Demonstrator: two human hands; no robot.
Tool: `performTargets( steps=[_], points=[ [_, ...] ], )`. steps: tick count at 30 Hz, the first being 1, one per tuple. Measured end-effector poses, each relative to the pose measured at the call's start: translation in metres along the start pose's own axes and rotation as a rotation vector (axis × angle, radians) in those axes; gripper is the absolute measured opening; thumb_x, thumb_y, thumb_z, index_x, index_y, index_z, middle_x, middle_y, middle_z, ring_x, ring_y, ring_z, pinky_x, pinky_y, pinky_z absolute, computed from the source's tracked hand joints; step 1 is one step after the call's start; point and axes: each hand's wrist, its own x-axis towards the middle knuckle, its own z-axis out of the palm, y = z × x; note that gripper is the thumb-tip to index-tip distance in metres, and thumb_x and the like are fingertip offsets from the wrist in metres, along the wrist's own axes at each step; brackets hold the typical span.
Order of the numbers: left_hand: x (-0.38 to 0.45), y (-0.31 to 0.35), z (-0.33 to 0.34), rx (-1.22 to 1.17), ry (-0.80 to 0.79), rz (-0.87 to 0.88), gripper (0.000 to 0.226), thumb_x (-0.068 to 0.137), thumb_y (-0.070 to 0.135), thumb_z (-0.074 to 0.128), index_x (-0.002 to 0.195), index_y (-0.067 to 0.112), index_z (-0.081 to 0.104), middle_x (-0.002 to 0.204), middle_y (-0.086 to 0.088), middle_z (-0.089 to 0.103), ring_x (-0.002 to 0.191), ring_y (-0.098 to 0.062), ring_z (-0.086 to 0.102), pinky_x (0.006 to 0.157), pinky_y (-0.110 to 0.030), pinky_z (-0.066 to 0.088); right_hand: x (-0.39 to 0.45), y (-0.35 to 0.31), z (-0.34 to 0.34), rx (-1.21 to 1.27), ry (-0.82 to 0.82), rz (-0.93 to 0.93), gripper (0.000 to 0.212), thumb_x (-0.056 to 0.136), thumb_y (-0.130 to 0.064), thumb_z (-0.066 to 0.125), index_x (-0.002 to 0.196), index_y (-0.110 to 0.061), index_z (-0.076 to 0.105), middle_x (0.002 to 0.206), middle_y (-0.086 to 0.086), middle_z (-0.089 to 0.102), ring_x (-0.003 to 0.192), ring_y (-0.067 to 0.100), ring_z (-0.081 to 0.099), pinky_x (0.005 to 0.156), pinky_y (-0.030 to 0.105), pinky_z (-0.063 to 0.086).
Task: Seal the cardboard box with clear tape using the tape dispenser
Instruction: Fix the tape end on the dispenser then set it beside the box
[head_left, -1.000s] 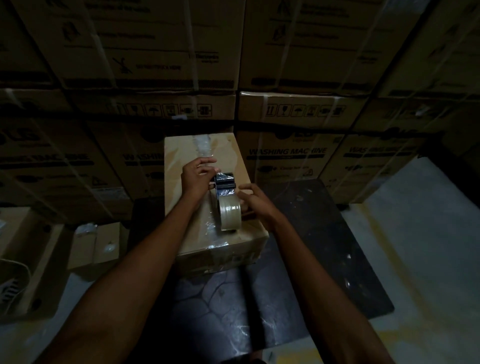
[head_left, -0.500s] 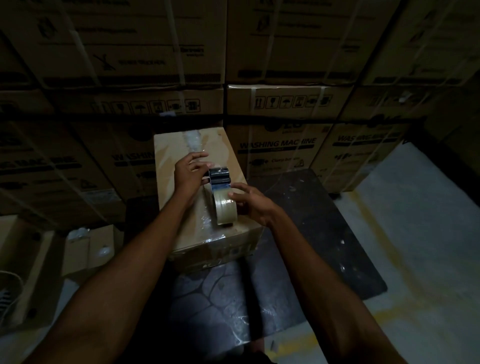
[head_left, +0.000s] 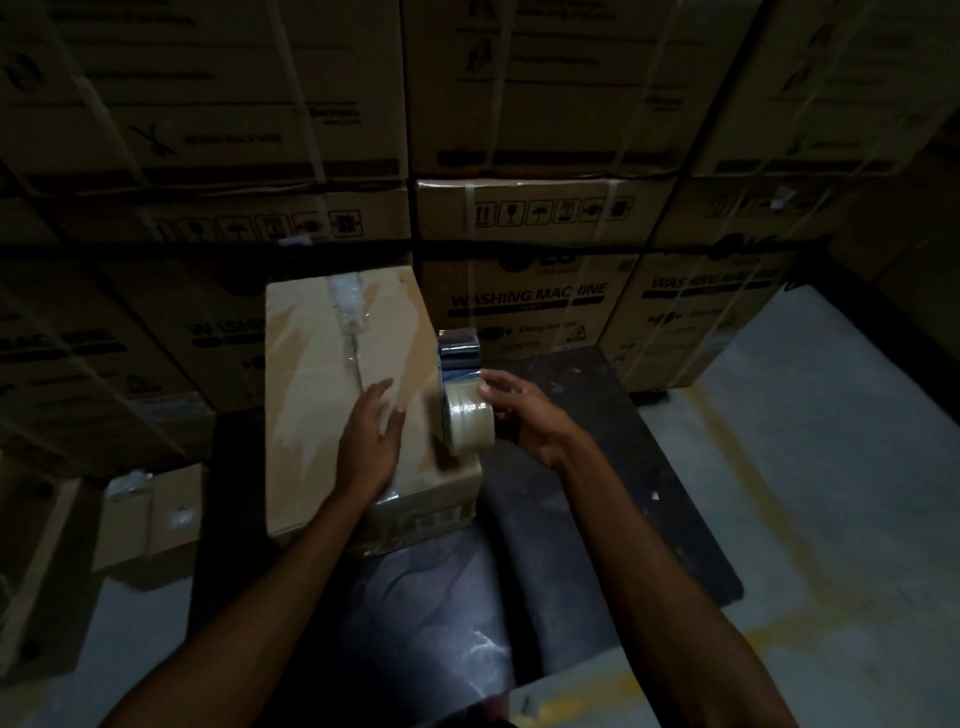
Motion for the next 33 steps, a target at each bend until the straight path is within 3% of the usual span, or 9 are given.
performTargets(
  steps=[3,7,11,14,16,20,23,29,33],
  points=[
    [-0.012,-0.008,0.016,0.378,-0.171,0.087,0.062,0.107,0.056,0.047,0.164,0.036,0.035,0.176,-0.004,0.026,0.159,-0.034,0.029,0.129,-0.056,0.024,-0.001,0.001,-0.035,-0.019,0.075,-0.007,0.020,0.098,-0.017,0.066,0.116,-0.026,0.067,0.112,0.006,0.070,0.098,0.025,0.064,0.092,0.046,0.048],
    [-0.023,-0.010,0.025,0.739,-0.283,0.135,0.077,0.101,0.077,0.025,0.168,0.042,0.011,0.179,-0.001,0.009,0.165,-0.032,0.009,0.131,-0.055,0.006,0.006,0.017,-0.069,-0.055,0.147,0.025,0.024,0.097,-0.023,0.069,0.120,-0.027,0.066,0.117,0.011,0.070,0.103,0.029,0.065,0.090,0.048,0.050],
    [-0.021,-0.007,0.026,0.802,-0.265,0.096,0.084,0.095,0.085,0.018,0.168,0.045,0.007,0.179,0.000,0.007,0.165,-0.033,0.009,0.131,-0.059,0.009,0.023,0.055,-0.091,-0.055,0.196,0.108,0.032,0.095,-0.027,0.072,0.125,-0.020,0.067,0.115,0.013,0.073,0.099,0.029,0.066,0.078,0.041,0.053],
    [-0.021,-0.005,0.028,0.830,-0.263,0.085,0.087,0.092,0.087,0.015,0.168,0.045,0.006,0.180,0.001,0.006,0.165,-0.033,0.009,0.131,-0.059,0.010,0.037,0.088,-0.099,-0.036,0.214,0.205,0.042,0.093,-0.030,0.073,0.131,-0.013,0.066,0.107,0.015,0.067,0.084,0.023,0.063,0.063,0.032,0.051],
    [-0.020,-0.004,0.029,0.841,-0.259,0.080,0.087,0.092,0.087,0.016,0.168,0.045,0.005,0.180,0.001,0.006,0.165,-0.032,0.008,0.131,-0.059,0.011,0.046,0.109,-0.103,-0.019,0.211,0.261,0.040,0.094,-0.030,0.072,0.129,-0.012,0.065,0.102,0.014,0.061,0.075,0.019,0.059,0.062,0.030,0.048],
    [-0.021,-0.004,0.031,0.866,-0.249,0.056,0.085,0.094,0.086,0.019,0.168,0.045,0.005,0.180,0.003,0.008,0.165,-0.031,0.010,0.131,-0.058,0.010,0.066,0.142,-0.108,-0.062,0.171,0.376,0.012,0.098,-0.031,0.066,0.101,-0.020,0.064,0.081,0.006,0.054,0.066,0.017,0.052,0.057,0.028,0.044],
    [-0.022,-0.004,0.031,0.879,-0.244,0.061,0.085,0.095,0.084,0.020,0.168,0.044,0.006,0.179,0.003,0.009,0.165,-0.031,0.010,0.131,-0.058,0.011,0.077,0.156,-0.110,-0.070,0.168,0.431,0.020,0.100,-0.030,0.063,0.083,-0.023,0.056,0.068,0.000,0.042,0.058,0.014,0.040,0.051,0.025,0.032],
    [-0.021,-0.009,0.033,0.884,-0.235,0.066,0.083,0.097,0.083,0.025,0.168,0.044,0.007,0.179,0.004,0.008,0.165,-0.030,0.009,0.131,-0.059,0.010,0.100,0.180,-0.116,-0.039,0.150,0.476,0.018,0.099,-0.032,0.063,0.087,-0.020,0.059,0.065,0.000,0.042,0.052,0.013,0.038,0.035,0.020,0.027],
    [-0.021,-0.009,0.034,0.890,-0.233,0.059,0.083,0.097,0.083,0.023,0.168,0.044,0.007,0.179,0.004,0.008,0.165,-0.029,0.009,0.131,-0.058,0.010,0.111,0.185,-0.117,-0.026,0.165,0.429,0.024,0.100,-0.033,0.063,0.083,-0.018,0.057,0.059,0.001,0.046,0.044,0.013,0.041,0.034,0.019,0.028]
  ],
)
